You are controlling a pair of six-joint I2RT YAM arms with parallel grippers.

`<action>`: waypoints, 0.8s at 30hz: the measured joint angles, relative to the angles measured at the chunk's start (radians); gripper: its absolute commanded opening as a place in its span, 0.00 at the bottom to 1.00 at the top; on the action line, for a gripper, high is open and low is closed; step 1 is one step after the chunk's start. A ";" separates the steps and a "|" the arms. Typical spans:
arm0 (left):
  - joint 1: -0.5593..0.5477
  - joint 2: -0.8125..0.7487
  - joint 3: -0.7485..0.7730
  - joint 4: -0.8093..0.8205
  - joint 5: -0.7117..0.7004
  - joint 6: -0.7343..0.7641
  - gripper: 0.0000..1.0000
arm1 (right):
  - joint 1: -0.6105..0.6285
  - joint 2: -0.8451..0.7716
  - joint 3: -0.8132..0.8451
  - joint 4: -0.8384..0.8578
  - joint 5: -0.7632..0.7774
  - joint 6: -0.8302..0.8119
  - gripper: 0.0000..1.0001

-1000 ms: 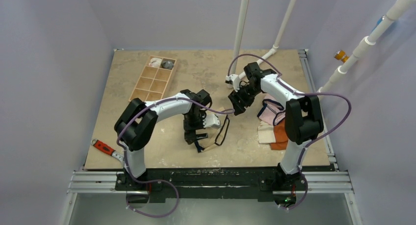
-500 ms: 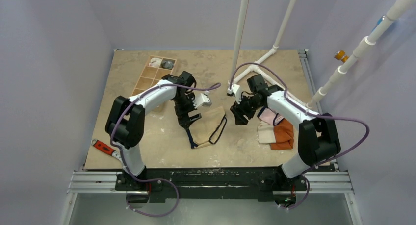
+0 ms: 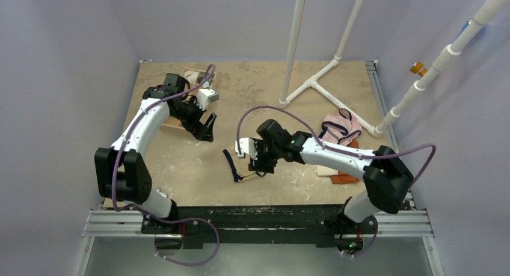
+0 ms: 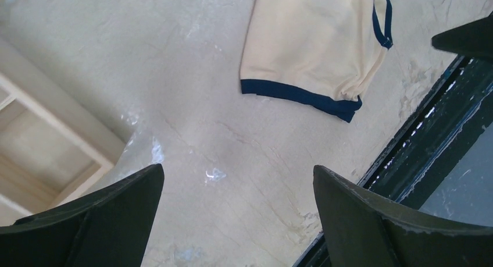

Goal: Roll the underwear
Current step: Fold the underwear at the center of the board.

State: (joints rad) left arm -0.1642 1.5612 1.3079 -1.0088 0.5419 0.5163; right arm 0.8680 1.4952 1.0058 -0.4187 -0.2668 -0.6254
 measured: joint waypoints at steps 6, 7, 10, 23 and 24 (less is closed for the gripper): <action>0.111 -0.058 -0.032 -0.025 0.045 -0.012 1.00 | 0.118 0.115 0.000 0.042 0.088 -0.032 0.60; 0.122 -0.059 -0.038 -0.028 0.051 -0.013 1.00 | 0.131 0.128 0.000 0.044 0.095 -0.034 0.60; 0.139 -0.059 -0.051 -0.038 0.065 -0.012 1.00 | 0.158 0.157 0.000 0.049 0.119 -0.040 0.60; 0.152 -0.057 -0.051 -0.063 0.128 -0.008 1.00 | 0.207 0.243 0.007 0.114 0.204 -0.049 0.39; 0.152 -0.056 -0.051 -0.063 0.130 -0.008 1.00 | 0.207 0.246 0.008 0.119 0.207 -0.050 0.33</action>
State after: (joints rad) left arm -0.0124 1.5051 1.2564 -1.0721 0.6716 0.5079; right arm 1.0752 1.7416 1.0134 -0.2996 -0.0601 -0.6758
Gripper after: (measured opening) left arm 0.998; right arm 0.448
